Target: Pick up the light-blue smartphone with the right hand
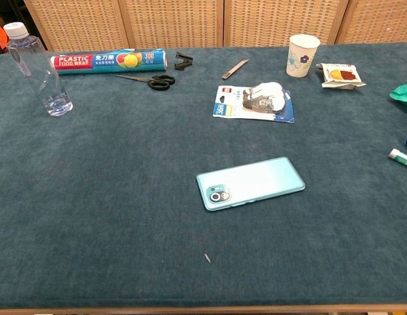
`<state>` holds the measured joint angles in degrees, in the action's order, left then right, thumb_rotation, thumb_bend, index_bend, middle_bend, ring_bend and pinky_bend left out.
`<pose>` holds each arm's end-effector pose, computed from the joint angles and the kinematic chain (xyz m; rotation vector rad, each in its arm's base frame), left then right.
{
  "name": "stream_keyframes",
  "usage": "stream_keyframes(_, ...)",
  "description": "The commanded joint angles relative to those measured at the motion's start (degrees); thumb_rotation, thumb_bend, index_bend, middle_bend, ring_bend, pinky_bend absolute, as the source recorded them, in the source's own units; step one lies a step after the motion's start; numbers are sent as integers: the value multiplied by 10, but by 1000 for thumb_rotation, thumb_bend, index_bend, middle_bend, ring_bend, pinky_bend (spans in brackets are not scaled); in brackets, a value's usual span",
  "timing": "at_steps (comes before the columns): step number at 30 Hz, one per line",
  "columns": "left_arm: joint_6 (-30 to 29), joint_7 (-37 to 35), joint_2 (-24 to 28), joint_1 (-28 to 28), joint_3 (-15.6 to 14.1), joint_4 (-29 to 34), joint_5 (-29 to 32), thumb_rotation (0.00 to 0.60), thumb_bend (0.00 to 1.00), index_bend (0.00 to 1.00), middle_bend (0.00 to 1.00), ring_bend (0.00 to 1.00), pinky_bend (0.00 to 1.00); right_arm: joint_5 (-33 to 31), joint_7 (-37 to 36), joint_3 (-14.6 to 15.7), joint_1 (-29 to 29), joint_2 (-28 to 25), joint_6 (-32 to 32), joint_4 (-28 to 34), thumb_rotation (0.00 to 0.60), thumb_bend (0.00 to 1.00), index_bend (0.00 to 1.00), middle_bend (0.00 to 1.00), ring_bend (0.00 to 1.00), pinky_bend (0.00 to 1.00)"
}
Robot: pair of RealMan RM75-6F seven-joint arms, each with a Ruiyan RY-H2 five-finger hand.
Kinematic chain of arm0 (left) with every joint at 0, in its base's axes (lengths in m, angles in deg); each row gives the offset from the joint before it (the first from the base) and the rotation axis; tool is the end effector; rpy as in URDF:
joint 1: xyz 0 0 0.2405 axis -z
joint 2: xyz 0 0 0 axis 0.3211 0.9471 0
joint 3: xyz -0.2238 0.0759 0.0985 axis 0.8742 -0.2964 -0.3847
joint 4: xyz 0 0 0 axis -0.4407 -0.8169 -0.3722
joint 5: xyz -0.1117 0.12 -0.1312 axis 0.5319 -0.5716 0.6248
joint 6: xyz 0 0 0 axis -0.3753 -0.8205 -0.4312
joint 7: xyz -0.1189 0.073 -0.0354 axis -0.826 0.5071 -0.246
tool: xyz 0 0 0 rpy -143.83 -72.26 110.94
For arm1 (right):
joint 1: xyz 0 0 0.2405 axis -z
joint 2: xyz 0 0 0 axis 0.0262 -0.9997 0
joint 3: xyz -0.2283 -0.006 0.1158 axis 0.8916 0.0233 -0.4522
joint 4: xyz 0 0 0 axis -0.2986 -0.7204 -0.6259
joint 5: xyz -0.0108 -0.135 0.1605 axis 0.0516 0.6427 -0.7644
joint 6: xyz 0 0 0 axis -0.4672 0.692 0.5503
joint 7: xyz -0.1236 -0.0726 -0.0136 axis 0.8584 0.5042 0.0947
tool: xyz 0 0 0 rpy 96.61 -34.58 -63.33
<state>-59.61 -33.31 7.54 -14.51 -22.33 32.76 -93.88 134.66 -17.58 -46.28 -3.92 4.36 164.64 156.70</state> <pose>-0.2865 0.1707 0.1712 -1.4185 -0.8627 -0.9267 -0.2972 -0.1789 0.1527 1.3921 -0.7694 0.9730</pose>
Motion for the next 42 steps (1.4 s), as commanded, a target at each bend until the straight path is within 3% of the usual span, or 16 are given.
stream_keyframes(1,-1,-1,0,-1,0,0,0,600,0,0,0,0,0,2,3,1,0,1,-3,0,600,0,0,0,0,0)
stream_keyframes(11,2,-5,2,-1,1,0,4,600,0,0,0,0,0,13,-4,11,-2,5,-26,3,600,0,0,0,0,0)
stream_keyframes(18,2,-6,2,2,5,2,6,600,0,0,0,0,0,57,22,28,-46,14,-100,10,600,4,0,0,0,0)
stream_keyframes(28,1,-13,5,0,3,3,2,600,0,0,0,0,0,68,118,3,-119,74,-196,47,600,290,0,0,0,0)
stream_keyframes(31,1,-22,7,1,1,-1,-5,600,0,0,0,0,0,42,182,-19,-160,131,-258,54,600,317,0,0,0,0)
stream_keyframes(42,-2,-38,12,0,-1,-3,-11,600,0,0,0,0,0,-21,275,-33,-192,217,-301,33,600,381,0,0,0,0)
